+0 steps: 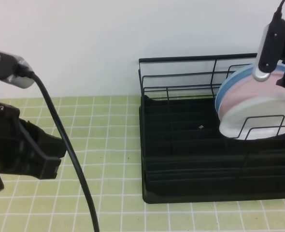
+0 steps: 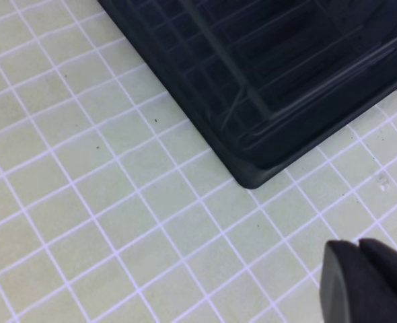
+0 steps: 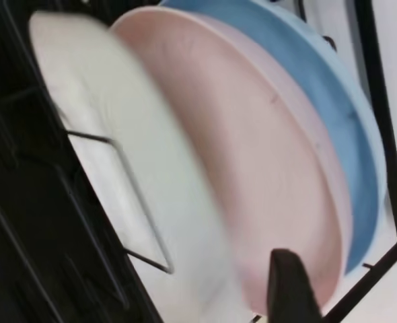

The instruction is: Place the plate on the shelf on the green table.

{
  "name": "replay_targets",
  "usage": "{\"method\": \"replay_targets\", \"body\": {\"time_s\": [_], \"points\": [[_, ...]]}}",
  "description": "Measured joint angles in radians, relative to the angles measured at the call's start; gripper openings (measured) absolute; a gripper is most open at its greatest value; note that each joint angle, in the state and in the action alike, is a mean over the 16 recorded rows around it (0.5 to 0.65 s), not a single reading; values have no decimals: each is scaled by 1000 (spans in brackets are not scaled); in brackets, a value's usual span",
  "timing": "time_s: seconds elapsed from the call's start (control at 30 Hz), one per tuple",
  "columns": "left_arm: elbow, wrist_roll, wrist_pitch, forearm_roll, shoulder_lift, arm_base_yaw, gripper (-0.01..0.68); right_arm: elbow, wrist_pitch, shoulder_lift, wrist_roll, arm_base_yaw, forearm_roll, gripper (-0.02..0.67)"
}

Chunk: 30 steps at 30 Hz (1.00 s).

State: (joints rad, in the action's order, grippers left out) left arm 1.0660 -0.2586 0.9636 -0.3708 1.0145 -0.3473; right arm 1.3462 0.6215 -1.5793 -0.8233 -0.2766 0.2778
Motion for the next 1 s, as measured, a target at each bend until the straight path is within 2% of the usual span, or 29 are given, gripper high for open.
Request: {"method": "replay_targets", "body": {"time_s": [0.13, 0.3, 0.63, 0.8, 1.0], "points": [[0, 0, 1, 0, 0, 0, -1, 0, 16, 20, 53, 0, 8, 330], [0, 0, 1, 0, 0, 0, -1, 0, 88, 61, 72, 0, -5, 237], [0, -1, 1, -3, 0, 0, -1, 0, 320, 121, -90, 0, -176, 30], [0, -2, 1, -5, 0, 0, -1, 0, 374, 92, -161, 0, -247, 2], [0, -2, 4, -5, 0, 1, -1, 1, 329, 9, -161, 10, -228, -2]]}}
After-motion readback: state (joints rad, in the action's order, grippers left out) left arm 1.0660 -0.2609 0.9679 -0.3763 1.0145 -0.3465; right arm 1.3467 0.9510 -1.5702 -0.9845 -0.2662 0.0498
